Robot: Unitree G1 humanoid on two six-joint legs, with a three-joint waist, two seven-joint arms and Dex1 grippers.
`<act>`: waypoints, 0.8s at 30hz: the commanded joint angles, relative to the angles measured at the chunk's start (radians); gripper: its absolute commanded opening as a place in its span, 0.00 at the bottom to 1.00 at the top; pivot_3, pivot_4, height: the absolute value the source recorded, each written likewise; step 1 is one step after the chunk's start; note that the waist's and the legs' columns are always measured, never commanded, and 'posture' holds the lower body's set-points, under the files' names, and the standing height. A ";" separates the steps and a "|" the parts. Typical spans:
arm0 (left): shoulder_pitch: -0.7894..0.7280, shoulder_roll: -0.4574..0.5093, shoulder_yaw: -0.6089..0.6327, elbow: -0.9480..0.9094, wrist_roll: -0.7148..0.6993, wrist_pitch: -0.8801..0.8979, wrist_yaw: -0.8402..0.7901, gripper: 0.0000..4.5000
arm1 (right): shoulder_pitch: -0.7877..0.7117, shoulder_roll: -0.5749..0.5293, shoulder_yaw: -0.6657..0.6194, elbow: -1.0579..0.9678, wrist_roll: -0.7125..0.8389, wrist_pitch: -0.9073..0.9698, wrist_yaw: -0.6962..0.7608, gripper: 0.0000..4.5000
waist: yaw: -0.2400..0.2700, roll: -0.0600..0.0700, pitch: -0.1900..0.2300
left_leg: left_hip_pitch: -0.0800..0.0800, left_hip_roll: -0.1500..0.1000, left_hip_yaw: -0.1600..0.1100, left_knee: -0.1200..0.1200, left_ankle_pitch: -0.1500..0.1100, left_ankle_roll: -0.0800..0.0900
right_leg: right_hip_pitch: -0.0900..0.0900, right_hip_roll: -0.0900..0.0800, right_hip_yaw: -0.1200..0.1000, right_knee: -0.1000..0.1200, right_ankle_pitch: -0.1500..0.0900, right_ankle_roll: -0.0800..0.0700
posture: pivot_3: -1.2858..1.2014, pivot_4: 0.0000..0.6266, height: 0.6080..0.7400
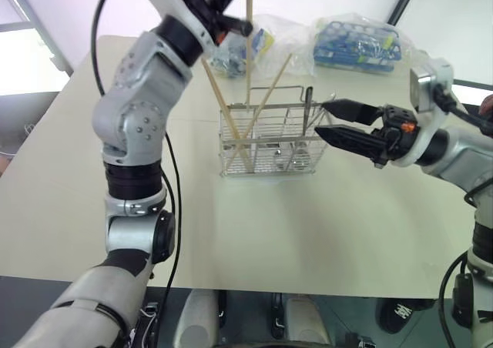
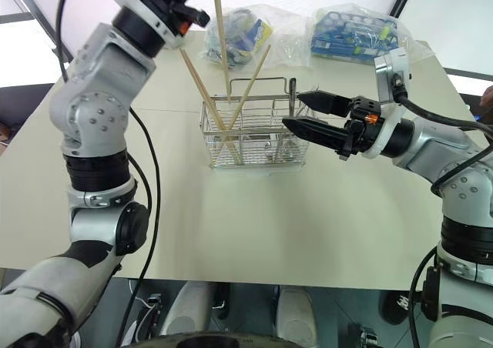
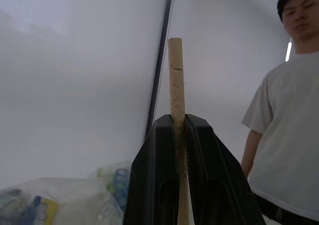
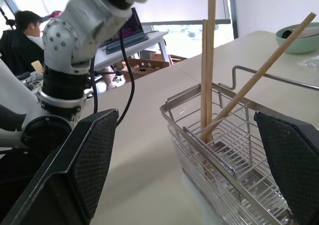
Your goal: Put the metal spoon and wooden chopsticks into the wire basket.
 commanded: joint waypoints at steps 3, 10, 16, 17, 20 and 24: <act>0.047 -0.018 -0.061 -0.015 0.066 -0.066 -0.040 0.01 | 0.007 -0.011 -0.050 -0.036 0.026 -0.009 -0.012 1.00 | 0.001 0.000 0.000 | 0.000 0.000 -0.001 0.000 0.000 0.000 | 0.000 0.000 0.000 0.000 0.000 0.000 | 0.52 0.24 0.83; 0.104 -0.066 -0.061 -0.076 0.070 -0.078 -0.017 0.57 | 0.007 -0.012 -0.053 -0.030 0.020 -0.012 -0.011 1.00 | 0.000 0.000 0.000 | 0.000 0.000 -0.002 0.000 -0.001 0.001 | 0.000 0.000 0.000 0.000 0.000 0.000 | 0.52 0.24 0.83; 0.071 -0.040 0.032 -0.121 -0.007 0.026 0.059 0.99 | -0.011 -0.021 -0.043 0.006 -0.009 -0.027 0.016 1.00 | 0.000 0.000 0.000 | 0.000 0.000 -0.002 0.000 -0.001 0.001 | 0.000 0.000 0.000 0.000 0.000 0.000 | 0.52 0.24 0.83; 0.065 -0.028 0.043 -0.124 -0.019 0.042 0.062 0.99 | -0.014 -0.021 -0.041 0.009 -0.014 -0.030 0.019 1.00 | -0.001 0.000 0.000 | 0.000 0.000 -0.002 0.000 -0.001 0.001 | 0.000 0.000 0.000 0.000 0.000 0.000 | 0.52 0.24 0.83; 0.010 0.144 0.124 -0.116 -0.105 0.168 -0.004 0.99 | -0.012 -0.050 -0.026 0.033 -0.066 -0.063 0.070 1.00 | -0.008 0.001 0.000 | 0.000 0.001 -0.002 0.000 -0.001 0.001 | -0.001 0.000 0.000 0.001 0.000 0.000 | 0.52 0.24 0.83; 0.021 0.482 0.174 -0.080 -0.191 0.306 -0.266 0.99 | -0.010 -0.110 -0.010 0.092 -0.139 -0.109 0.168 1.00 | -0.028 0.001 0.000 | 0.000 0.001 -0.002 -0.001 0.000 0.000 | -0.001 0.001 0.000 0.001 0.000 0.000 | 0.52 0.24 0.83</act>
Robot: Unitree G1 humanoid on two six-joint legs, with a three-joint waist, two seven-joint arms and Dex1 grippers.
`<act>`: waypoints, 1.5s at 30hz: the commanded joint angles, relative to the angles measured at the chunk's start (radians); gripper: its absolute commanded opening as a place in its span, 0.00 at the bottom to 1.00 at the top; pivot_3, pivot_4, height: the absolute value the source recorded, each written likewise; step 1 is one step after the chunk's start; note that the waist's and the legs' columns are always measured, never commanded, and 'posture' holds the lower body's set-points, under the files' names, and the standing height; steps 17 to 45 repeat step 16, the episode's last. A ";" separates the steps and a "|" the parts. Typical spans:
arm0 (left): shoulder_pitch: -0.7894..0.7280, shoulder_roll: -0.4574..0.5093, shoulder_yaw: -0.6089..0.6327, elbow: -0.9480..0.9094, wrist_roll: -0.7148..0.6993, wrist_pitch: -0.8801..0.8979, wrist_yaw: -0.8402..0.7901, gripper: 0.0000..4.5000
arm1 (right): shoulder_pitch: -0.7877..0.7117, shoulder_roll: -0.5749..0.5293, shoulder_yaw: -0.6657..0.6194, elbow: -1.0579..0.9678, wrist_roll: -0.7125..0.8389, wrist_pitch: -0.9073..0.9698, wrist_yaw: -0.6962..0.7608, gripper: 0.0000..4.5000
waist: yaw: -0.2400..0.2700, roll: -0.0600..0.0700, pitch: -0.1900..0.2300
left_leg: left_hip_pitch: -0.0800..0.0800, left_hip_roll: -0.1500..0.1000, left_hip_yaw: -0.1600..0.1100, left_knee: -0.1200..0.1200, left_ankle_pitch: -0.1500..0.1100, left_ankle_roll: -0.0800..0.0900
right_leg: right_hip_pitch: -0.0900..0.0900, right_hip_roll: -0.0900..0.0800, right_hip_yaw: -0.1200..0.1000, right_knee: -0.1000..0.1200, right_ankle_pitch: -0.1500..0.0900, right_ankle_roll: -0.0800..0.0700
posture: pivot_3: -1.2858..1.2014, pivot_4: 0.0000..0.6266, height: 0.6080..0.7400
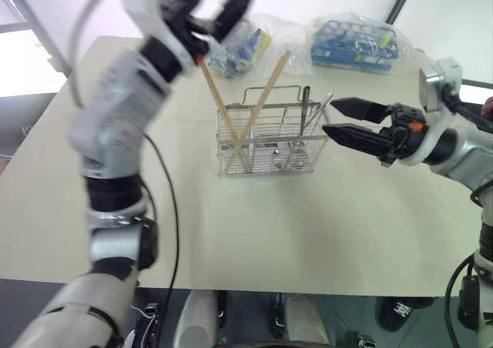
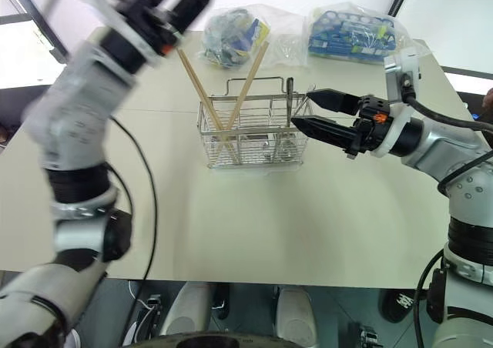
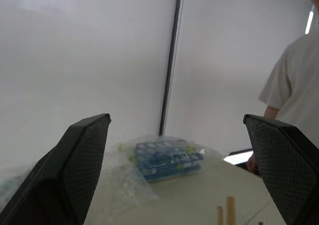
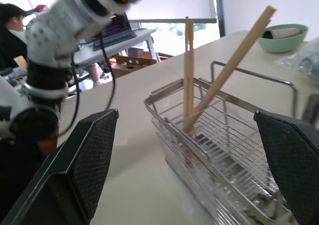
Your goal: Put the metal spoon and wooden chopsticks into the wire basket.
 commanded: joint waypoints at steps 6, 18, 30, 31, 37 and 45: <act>0.195 0.467 0.013 -0.039 -0.029 0.058 -0.483 0.99 | 0.066 -0.165 0.060 0.070 -0.215 -0.202 0.287 1.00 | -0.001 0.001 0.000 | 0.001 0.000 0.002 -0.001 0.000 0.000 | 0.001 0.000 0.000 -0.001 0.000 0.000 | 0.52 0.24 0.83; 0.377 0.447 0.023 -0.154 -0.006 0.013 -0.473 0.99 | 0.020 -0.135 0.073 0.111 -0.237 -0.212 0.327 1.00 | -0.003 0.001 0.000 | 0.001 0.000 0.001 -0.001 -0.001 0.000 | 0.000 -0.003 0.001 -0.001 0.000 -0.001 | 0.52 0.24 0.83; 0.377 0.447 0.023 -0.154 -0.006 0.013 -0.473 0.99 | 0.020 -0.135 0.073 0.111 -0.237 -0.212 0.327 1.00 | -0.003 0.001 0.000 | 0.001 0.000 0.001 -0.001 -0.001 0.000 | 0.000 -0.003 0.001 -0.001 0.000 -0.001 | 0.52 0.24 0.83; 0.377 0.447 0.023 -0.154 -0.006 0.013 -0.473 0.99 | 0.020 -0.135 0.073 0.111 -0.237 -0.212 0.327 1.00 | -0.003 0.001 0.000 | 0.001 0.000 0.001 -0.001 -0.001 0.000 | 0.000 -0.003 0.001 -0.001 0.000 -0.001 | 0.52 0.24 0.83; 0.377 0.447 0.023 -0.154 -0.006 0.013 -0.473 0.99 | 0.020 -0.135 0.073 0.111 -0.237 -0.212 0.327 1.00 | -0.003 0.001 0.000 | 0.001 0.000 0.001 -0.001 -0.001 0.000 | 0.000 -0.003 0.001 -0.001 0.000 -0.001 | 0.52 0.24 0.83; 0.377 0.447 0.023 -0.154 -0.006 0.013 -0.473 0.99 | 0.020 -0.135 0.073 0.111 -0.237 -0.212 0.327 1.00 | -0.003 0.001 0.000 | 0.001 0.000 0.001 -0.001 -0.001 0.000 | 0.000 -0.003 0.001 -0.001 0.000 -0.001 | 0.52 0.24 0.83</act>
